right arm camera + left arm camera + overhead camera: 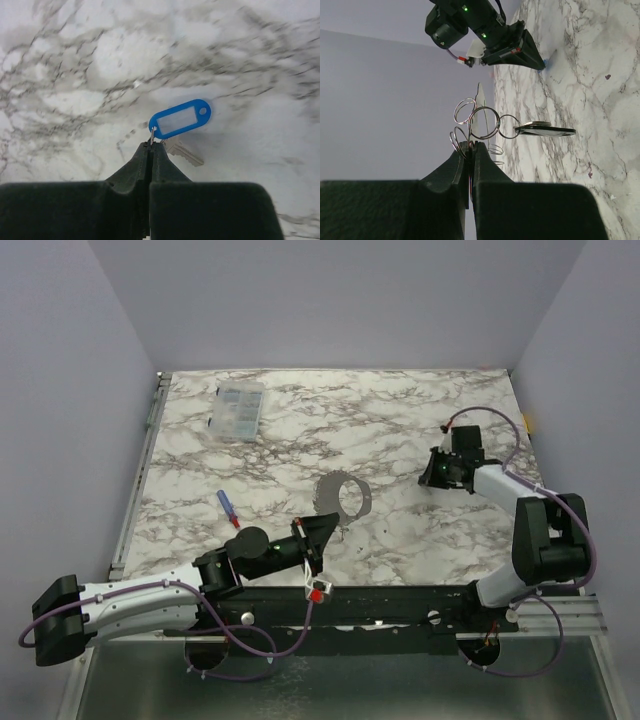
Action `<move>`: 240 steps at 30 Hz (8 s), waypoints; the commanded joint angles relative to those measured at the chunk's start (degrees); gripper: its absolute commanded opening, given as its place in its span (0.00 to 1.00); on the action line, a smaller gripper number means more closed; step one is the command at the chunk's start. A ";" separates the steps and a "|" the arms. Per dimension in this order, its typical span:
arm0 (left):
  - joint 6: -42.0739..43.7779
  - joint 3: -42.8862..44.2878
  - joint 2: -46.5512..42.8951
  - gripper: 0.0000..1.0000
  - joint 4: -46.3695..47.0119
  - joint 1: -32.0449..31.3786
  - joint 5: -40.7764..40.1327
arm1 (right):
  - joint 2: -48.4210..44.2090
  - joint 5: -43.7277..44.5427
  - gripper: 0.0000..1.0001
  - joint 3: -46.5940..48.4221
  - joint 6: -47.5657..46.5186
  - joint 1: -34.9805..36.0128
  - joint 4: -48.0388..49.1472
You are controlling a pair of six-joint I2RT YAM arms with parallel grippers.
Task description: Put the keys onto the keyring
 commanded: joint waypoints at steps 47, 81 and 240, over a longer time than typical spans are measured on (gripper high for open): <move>-0.67 -0.59 0.77 0.00 2.74 0.78 1.38 | 1.15 8.08 0.35 0.43 -0.51 13.34 -5.61; -1.20 -0.94 0.68 0.00 2.63 0.73 1.42 | -7.35 2.18 0.01 4.18 -7.11 13.46 -14.40; 28.62 21.08 14.69 0.00 -11.80 0.20 -11.70 | -6.32 -2.22 0.01 49.67 -5.17 45.04 -59.16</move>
